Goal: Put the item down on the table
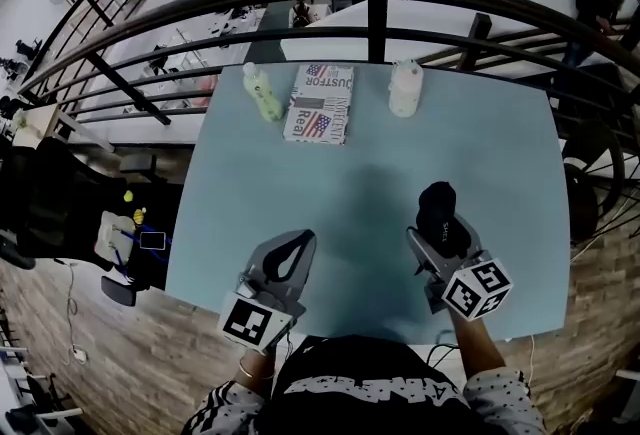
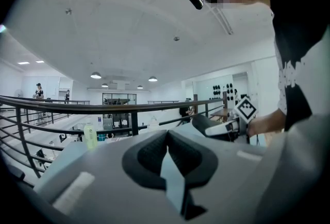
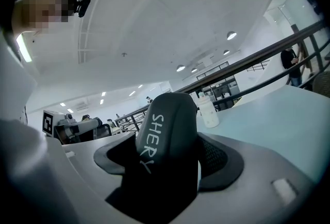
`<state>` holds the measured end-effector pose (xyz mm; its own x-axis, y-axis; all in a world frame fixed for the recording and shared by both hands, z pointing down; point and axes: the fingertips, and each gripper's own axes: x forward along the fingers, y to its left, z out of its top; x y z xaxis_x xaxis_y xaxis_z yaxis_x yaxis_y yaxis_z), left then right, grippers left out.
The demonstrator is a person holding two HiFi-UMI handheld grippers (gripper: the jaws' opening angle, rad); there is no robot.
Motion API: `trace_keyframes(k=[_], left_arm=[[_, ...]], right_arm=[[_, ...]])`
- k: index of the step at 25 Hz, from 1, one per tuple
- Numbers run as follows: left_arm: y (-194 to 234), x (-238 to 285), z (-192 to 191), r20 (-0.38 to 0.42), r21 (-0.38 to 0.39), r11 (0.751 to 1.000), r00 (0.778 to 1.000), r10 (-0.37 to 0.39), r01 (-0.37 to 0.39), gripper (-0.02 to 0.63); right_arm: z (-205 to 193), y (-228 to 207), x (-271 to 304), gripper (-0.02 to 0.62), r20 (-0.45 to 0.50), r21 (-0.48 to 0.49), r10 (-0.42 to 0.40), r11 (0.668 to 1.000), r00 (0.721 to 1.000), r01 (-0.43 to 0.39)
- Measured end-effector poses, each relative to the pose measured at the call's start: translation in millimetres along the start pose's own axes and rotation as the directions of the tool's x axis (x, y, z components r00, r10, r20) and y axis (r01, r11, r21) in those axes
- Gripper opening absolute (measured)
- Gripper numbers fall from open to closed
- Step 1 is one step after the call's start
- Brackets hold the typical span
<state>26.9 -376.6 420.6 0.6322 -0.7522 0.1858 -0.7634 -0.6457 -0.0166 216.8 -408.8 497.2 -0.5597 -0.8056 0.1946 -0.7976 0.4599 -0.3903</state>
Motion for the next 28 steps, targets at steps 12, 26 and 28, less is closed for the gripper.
trace_keyframes(k=[12, 26, 28], left_arm=[[17.8, 22.5, -11.8, -0.025, -0.019, 1.000, 1.000, -0.008, 0.007, 0.000], [33.9, 27.8, -24.2, -0.047, -0.037, 0.999, 0.999, -0.001, -0.001, 0.000], [36.6, 27.8, -25.7, -0.046, -0.039, 0.999, 0.999, 0.001, -0.003, 0.000]], right_arm=[[-22.7, -28.4, 26.0, 0.370, -0.070, 0.009, -0.046, 0.999, 0.997, 0.046], [-52.5, -43.1, 45.0, 0.370, -0.157, 0.005, -0.077, 0.997, 0.985, 0.079], [-55.1, -43.6, 47.8, 0.370, -0.165, 0.001, -0.080, 0.997, 0.983, 0.081]])
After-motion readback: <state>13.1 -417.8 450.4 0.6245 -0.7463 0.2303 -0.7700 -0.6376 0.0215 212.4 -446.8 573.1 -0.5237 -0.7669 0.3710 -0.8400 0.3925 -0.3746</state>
